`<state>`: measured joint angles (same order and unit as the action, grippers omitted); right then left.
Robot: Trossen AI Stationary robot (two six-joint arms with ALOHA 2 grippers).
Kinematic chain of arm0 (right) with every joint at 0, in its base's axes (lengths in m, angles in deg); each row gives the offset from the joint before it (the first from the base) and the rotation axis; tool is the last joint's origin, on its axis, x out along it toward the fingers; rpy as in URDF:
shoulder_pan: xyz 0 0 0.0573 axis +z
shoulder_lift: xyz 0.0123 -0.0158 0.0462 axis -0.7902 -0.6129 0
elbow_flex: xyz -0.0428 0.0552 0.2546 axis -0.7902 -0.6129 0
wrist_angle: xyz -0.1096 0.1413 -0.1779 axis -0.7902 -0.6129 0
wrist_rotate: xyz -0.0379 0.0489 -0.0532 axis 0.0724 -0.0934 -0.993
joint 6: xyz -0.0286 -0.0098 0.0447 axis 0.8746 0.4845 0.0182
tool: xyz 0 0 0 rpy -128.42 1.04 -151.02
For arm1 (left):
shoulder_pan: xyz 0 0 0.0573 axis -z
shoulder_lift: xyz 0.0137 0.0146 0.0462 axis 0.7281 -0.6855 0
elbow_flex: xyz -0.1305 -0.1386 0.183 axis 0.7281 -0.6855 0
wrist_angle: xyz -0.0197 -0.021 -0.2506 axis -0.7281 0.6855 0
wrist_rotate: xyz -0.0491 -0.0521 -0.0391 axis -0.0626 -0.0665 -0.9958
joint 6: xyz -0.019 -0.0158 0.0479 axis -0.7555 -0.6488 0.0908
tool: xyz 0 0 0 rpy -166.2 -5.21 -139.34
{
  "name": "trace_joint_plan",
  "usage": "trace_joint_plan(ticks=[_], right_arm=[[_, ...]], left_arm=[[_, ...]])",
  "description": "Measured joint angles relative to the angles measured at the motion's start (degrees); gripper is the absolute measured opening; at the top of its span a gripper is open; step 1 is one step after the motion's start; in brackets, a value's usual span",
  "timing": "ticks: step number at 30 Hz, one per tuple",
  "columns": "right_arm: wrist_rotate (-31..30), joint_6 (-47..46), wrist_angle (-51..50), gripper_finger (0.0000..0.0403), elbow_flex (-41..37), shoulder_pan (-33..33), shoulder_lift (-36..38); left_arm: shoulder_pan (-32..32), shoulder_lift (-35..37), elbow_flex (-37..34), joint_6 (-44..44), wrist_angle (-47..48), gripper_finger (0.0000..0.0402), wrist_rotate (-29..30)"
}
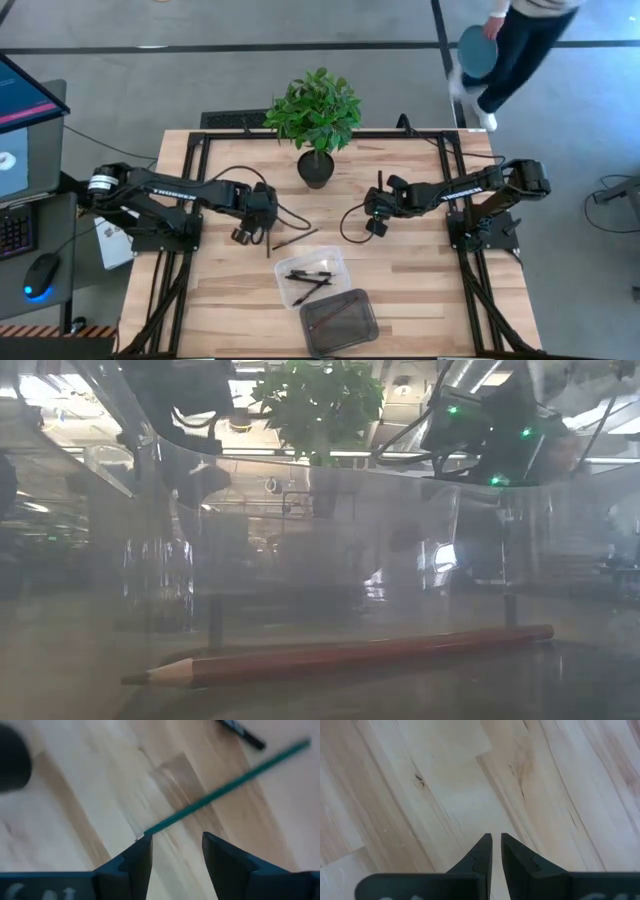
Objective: Sort pens & pencils
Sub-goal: Put the green pencil into the black bin
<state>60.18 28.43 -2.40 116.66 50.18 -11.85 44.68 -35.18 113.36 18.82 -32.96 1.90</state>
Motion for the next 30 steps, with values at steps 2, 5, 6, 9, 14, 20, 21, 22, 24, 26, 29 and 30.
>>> trace_joint_plan(ticks=[2,5,6,9,14,20,21,22,24,26,29,30], right_arm=[[0.0,-0.02,0.04,0.0061,0.0,0.0,0.0],[0.02,0.0,0.16,0.0061,0.0,0.0,0.0],[0.0,-0.02,0.21,0.0061,0.0,0.0,0.0],[0.01,-0.02,0.27,0.0061,0.0,0.0,0.0],[0.01,-0.02,0.31,0.0061,0.0,0.0,0.0],[0.02,-0.02,0.42,0.0061,0.0,0.0,0.0],[0.01,-0.02,0.42,0.0061,0.0,0.0,0.0],[0.02,-0.02,0.41,0.0061,0.0,0.0,0.0],[0.02,-0.02,0.45,0.0061,0.0,0.0,0.0],[0.02,-0.02,0.41,0.0061,0.0,0.0,0.0],[0.02,-0.02,0.41,0.0061,0.0,0.0,0.0],[0.02,-0.02,0.41,0.0061,0.0,0.0,0.0]], left_arm=[[-0.02,-1.43,0.01,4.78,0.18,0.0157,0.05],[-0.02,-3.73,0.01,9.21,0.12,0.0146,0.22],[-0.02,-4.52,0.01,10.19,0.15,0.0143,0.26],[-0.02,-6.69,0.01,11.67,-0.14,0.0132,0.64],[-0.02,-9.52,0.64,13.91,-1.35,0.0119,2.38],[0.4,-11.15,2.94,17.78,-2.28,0.0112,2.19],[0.54,-11.09,2.94,19.01,-2.3,0.0112,2.16],[0.74,-11.07,2.94,20.55,-2.74,0.0112,2.2],[1.12,-11.07,3.01,23.65,-3.05,0.0112,2.83],[1.54,-11.07,3.01,24.97,-2.93,0.0112,4.49],[2.06,-11.07,3.01,26.11,-2.92,0.0112,5.01],[2.21,-11.07,3.01,26.7,-2.89,0.0112,5.1]])
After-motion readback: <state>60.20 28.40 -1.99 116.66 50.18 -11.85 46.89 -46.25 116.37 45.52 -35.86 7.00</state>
